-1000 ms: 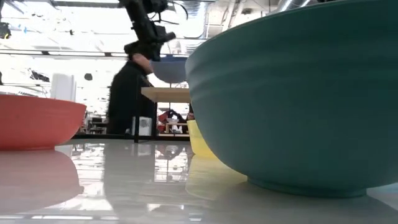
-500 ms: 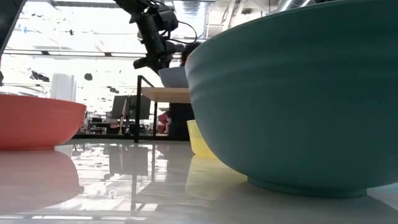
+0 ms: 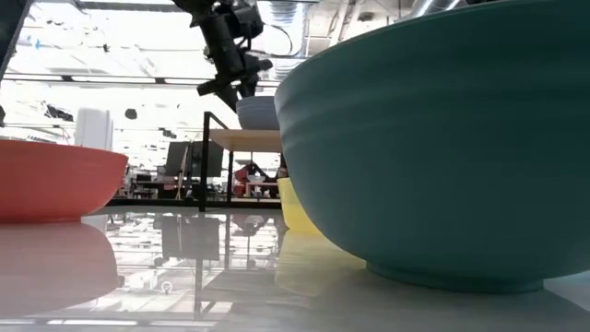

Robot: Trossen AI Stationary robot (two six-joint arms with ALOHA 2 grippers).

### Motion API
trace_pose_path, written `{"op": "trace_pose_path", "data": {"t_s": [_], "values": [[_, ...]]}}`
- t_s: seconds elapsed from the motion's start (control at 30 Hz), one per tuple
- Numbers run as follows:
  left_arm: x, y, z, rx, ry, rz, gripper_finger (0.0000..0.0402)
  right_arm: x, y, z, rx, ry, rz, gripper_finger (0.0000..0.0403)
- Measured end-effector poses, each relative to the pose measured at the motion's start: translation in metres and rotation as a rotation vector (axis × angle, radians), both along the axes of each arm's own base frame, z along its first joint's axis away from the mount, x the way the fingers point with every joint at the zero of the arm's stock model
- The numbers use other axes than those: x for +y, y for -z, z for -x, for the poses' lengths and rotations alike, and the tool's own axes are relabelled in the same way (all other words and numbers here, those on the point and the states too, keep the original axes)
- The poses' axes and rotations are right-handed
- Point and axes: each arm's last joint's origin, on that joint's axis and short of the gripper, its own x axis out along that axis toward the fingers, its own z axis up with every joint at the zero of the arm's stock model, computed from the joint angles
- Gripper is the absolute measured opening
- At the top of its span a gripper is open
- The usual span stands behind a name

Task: Place and stack bowls onto a shelf
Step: Stack the orange bowl on top of the blue bowl on the shelf

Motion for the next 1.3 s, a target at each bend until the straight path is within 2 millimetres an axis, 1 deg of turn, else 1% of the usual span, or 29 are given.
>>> {"op": "trace_pose_path", "data": {"t_s": [0.13, 0.3, 0.4, 0.47, 0.53, 0.63, 0.73, 0.87, 1.03, 1.13, 1.23, 1.3], "values": [[-0.019, -0.026, 0.012, -0.003, 0.009, -0.106, 0.0172, 0.0, 0.001, 0.001, 0.002, 0.006, -0.015, 0.0107], [-0.058, -0.061, 0.038, 0.039, 0.041, -0.218, 0.0177, 0.003, -0.001, -0.002, -0.023, -0.019, 0.0, 0.0107], [-0.083, -0.069, 0.056, 0.071, 0.078, -0.233, 0.0177, 0.009, -0.008, -0.008, -0.03, -0.083, 0.048, 0.0107], [-0.099, -0.066, 0.068, 0.08, 0.101, -0.225, 0.0174, 0.014, -0.016, -0.015, -0.025, -0.134, 0.086, 0.0107], [-0.116, -0.058, 0.08, 0.073, 0.126, -0.21, 0.017, 0.02, -0.023, -0.024, 0.013, -0.168, 0.134, 0.0107], [-0.141, -0.039, 0.097, 0.058, 0.151, -0.169, 0.0163, 0.03, -0.038, -0.043, 0.057, -0.224, 0.21, 0.0107], [-0.162, -0.018, 0.113, 0.015, 0.168, -0.111, 0.0155, 0.041, -0.047, -0.068, 0.12, -0.276, 0.271, 0.0107], [-0.181, 0.012, 0.124, -0.002, 0.25, -0.016, 0.0148, 0.05, -0.05, -0.105, 0.182, -0.308, 0.292, 0.0107], [-0.196, 0.058, 0.127, 0.098, 0.363, 0.089, 0.0146, 0.053, -0.042, -0.143, 0.233, -0.353, 0.272, 0.0108], [-0.198, 0.078, 0.127, 0.153, 0.368, 0.145, 0.0146, 0.058, -0.037, -0.163, 0.24, -0.425, 0.24, 0.0115], [-0.198, 0.089, 0.127, 0.184, 0.33, 0.182, 0.0146, 0.064, -0.033, -0.184, 0.237, -0.476, 0.218, 0.0134], [-0.198, 0.09, 0.127, 0.194, 0.324, 0.191, 0.0146, 0.069, -0.031, -0.201, 0.227, -0.512, 0.208, 0.0155]]}}
